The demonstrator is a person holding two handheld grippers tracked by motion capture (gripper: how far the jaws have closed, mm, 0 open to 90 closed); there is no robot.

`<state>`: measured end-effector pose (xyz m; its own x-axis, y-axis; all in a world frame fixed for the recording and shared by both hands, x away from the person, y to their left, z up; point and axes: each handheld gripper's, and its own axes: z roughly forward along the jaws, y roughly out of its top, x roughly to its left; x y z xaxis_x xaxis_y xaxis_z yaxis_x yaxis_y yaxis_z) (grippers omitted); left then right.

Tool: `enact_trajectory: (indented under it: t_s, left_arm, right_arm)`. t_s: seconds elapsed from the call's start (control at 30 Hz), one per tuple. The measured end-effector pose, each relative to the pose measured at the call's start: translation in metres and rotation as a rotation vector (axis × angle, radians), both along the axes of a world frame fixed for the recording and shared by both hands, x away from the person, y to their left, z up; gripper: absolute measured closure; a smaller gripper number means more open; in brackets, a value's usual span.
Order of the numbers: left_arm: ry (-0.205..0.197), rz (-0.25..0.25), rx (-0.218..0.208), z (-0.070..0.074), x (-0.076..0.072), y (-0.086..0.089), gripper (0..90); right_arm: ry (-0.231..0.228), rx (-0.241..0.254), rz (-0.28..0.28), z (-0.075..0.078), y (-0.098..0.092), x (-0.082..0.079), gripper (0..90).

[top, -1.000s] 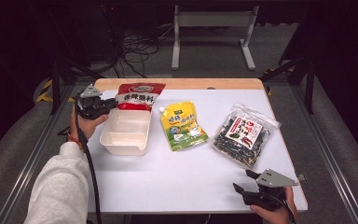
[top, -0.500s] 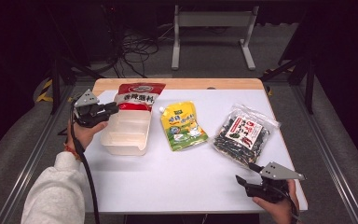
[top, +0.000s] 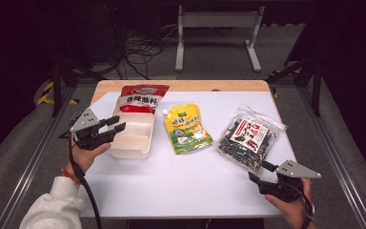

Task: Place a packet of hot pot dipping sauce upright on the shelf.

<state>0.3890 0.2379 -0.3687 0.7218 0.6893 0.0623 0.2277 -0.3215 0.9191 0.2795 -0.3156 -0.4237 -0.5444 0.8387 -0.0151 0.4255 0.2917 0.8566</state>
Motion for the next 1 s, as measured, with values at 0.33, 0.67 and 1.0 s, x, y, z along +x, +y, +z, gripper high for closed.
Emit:
enact_trajectory:
  t_s: [0.33,0.67,1.0]
  left_arm:
    - [0.000,-0.036,0.006,-0.011,-0.048,-0.009,44.8]
    - [0.114,-0.152,0.145,-0.055,-0.088,-0.047,23.0]
    - [0.193,-0.264,0.271,-0.086,-0.089,-0.073,21.6]
  right_arm:
    - [0.004,0.013,-0.039,0.004,-0.010,0.012,36.4]
    - [0.084,0.066,-0.111,-0.002,-0.029,0.051,23.9]
    - [0.199,0.059,-0.216,-0.018,-0.048,0.096,16.1]
